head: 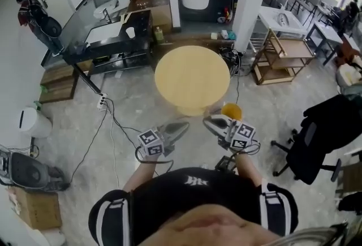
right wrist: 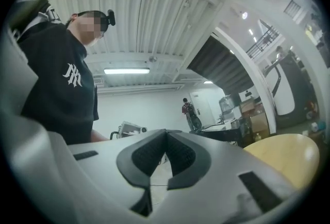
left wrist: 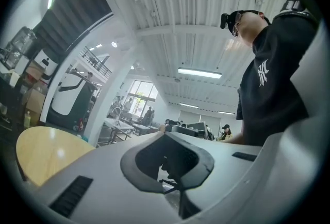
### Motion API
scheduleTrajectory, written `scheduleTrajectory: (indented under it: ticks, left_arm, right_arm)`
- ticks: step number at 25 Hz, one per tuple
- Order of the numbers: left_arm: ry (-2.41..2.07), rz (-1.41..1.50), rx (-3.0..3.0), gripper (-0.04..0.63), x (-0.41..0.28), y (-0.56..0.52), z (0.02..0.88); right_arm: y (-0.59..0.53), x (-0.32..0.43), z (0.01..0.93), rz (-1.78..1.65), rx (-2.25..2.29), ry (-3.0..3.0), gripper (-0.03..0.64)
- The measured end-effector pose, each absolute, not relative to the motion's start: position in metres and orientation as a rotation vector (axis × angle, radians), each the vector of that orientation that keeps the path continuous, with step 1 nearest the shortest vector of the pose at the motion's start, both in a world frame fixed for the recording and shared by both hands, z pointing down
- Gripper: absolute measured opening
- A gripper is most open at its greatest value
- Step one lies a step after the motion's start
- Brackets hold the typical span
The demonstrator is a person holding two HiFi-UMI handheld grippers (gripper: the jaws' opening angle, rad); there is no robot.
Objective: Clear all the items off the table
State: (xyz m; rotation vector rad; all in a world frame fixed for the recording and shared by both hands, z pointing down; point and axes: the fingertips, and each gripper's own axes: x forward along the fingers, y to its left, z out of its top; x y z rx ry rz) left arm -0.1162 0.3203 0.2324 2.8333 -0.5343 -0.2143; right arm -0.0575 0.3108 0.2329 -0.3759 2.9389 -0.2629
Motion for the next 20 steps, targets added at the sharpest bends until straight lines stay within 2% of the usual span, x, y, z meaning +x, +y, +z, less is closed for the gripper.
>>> scheduleTrajectory:
  ticks: [8, 15, 20]
  left_arm:
    - [-0.503, -0.233, 2.803, 0.014, -0.135, 0.347, 0.246]
    - [-0.563, -0.285, 2.879, 0.014, -0.121, 0.356, 0.211]
    - [-0.535, -0.232, 2.881, 0.014, -0.101, 0.364, 0.225]
  right_arm:
    - [0.332, -0.079, 0.235, -0.278, -0.421, 2.985, 0.0]
    - [0.333, -0.068, 0.22, -0.159, -0.381, 3.027, -0.002]
    - [0.341, -0.055, 0.229, -0.128, -0.36, 3.024, -0.002]
